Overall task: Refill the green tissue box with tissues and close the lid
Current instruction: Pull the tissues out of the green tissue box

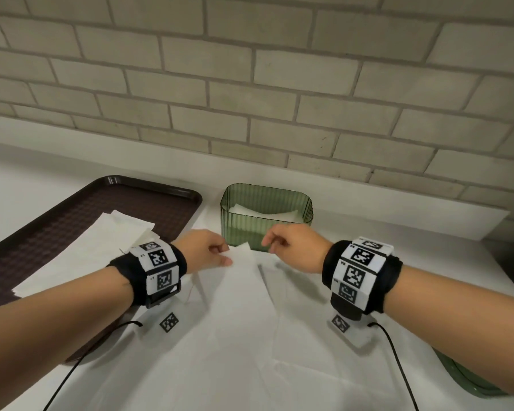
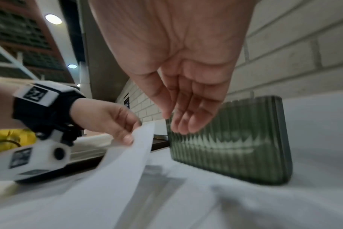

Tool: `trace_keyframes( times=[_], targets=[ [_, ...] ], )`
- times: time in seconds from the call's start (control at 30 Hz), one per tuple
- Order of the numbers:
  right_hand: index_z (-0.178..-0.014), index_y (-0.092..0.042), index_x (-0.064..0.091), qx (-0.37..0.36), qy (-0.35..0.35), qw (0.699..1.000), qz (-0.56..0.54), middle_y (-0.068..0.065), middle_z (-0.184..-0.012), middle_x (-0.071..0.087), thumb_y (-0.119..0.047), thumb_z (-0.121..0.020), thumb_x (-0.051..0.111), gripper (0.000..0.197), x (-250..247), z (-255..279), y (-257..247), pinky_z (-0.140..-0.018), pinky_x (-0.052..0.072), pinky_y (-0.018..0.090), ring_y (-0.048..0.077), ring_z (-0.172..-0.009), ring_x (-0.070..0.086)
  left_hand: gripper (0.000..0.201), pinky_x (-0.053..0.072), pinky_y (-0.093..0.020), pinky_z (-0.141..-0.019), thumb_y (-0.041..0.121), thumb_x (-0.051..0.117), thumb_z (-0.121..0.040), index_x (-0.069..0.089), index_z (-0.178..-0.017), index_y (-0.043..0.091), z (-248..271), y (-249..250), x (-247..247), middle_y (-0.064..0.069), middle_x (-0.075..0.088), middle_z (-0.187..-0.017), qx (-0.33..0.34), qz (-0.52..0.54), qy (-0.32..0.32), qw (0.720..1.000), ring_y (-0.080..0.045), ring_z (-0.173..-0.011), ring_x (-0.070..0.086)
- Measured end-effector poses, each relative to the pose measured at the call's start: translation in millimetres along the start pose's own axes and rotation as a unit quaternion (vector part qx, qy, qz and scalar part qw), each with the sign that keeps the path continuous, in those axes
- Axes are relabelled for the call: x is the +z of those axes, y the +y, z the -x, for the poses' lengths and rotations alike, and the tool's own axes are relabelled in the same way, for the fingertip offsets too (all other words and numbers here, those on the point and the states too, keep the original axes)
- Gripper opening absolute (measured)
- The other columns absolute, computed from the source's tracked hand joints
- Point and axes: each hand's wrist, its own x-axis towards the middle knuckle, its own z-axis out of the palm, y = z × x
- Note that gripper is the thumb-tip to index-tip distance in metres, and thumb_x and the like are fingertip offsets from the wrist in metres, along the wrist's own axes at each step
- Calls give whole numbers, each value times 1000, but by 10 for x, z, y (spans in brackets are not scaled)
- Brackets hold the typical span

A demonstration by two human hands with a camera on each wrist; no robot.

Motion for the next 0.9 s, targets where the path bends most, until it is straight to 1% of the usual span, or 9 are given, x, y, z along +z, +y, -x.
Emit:
trace_keyframes(
  times=[0.13, 0.27, 0.33, 0.43, 0.53, 0.6, 0.73, 0.8, 0.9],
  targets=[
    [-116, -20, 51, 109, -99, 970, -192, 0, -102, 64, -40, -87, 62, 37, 105, 133, -22, -79, 51, 32, 15, -88, 61, 12, 50, -20, -60, 31, 64, -87, 61, -81, 21, 17, 8, -291, 4, 64, -76, -18, 190, 68, 979, -10, -69, 59],
    [-113, -12, 58, 99, -51, 944, -311, 0, -95, 66, -14, -79, 74, 38, 105, 128, 19, -73, 54, 28, 16, -81, 64, 13, 52, -41, -86, 26, 61, -89, 63, -87, 14, -44, -72, -482, -8, 67, -91, -65, 371, 107, 920, -22, -86, 62],
    [-111, -9, 60, 110, 2, 917, -384, 4, -90, 67, -4, -82, 69, 31, 66, 74, 31, -68, 55, 27, 16, -71, 63, 17, 53, -38, -86, 27, 58, -91, 63, -97, 12, -78, -106, -517, -9, 67, -98, -88, 416, 122, 897, -21, -89, 62],
    [-104, -3, 62, 119, 82, 891, -431, 8, -88, 66, -9, -88, 63, 17, -46, -11, 27, -62, 57, 22, 15, -66, 62, 18, 53, -32, -80, 30, 57, -92, 60, -101, 15, -114, -118, -512, -6, 64, -95, -107, 457, 145, 871, -18, -85, 60],
    [-87, -5, 61, 125, 156, 883, -425, 4, -79, 61, -14, -92, 58, 11, -188, -117, 73, -58, 57, 20, 11, -60, 56, 21, 51, -25, -63, 36, 56, -91, 58, -94, 15, -125, -111, -483, -1, 56, -77, -112, 431, 156, 882, -12, -65, 52],
    [-79, -10, 59, 129, 194, 866, -442, 6, -85, 61, -12, -94, 55, 16, -281, -222, 138, -54, 56, 17, 13, -68, 57, 23, 42, -22, -50, 35, 57, -91, 57, -86, 13, -104, -116, -423, -1, 57, -75, -106, 395, 146, 901, -11, -59, 50],
    [-78, -10, 56, 190, 238, 842, -445, 11, -92, 60, -7, -93, 55, 16, -441, -409, 299, -42, 51, 16, 16, -66, 58, 15, 39, -21, -52, 31, 69, -83, 61, -85, 18, -22, -167, -223, 4, 64, -76, -100, 273, 80, 954, -10, -63, 57],
    [-92, -4, 53, 222, 225, 837, -448, 9, -84, 57, -3, -93, 54, 2, -484, -448, 332, -36, 48, 16, 17, -60, 56, 15, 40, -18, -57, 31, 74, -78, 63, -82, 23, 5, -189, -144, 7, 65, -74, -83, 189, 40, 978, -6, -65, 59],
    [-108, -5, 48, 246, 205, 845, -427, 8, -79, 54, 0, -93, 52, 16, -485, -509, 366, -34, 47, 18, 17, -48, 58, 15, 41, -16, -69, 34, 78, -71, 65, -76, 31, 21, -172, -32, 12, 63, -77, -80, 105, 31, 991, 0, -73, 57]
  ],
)
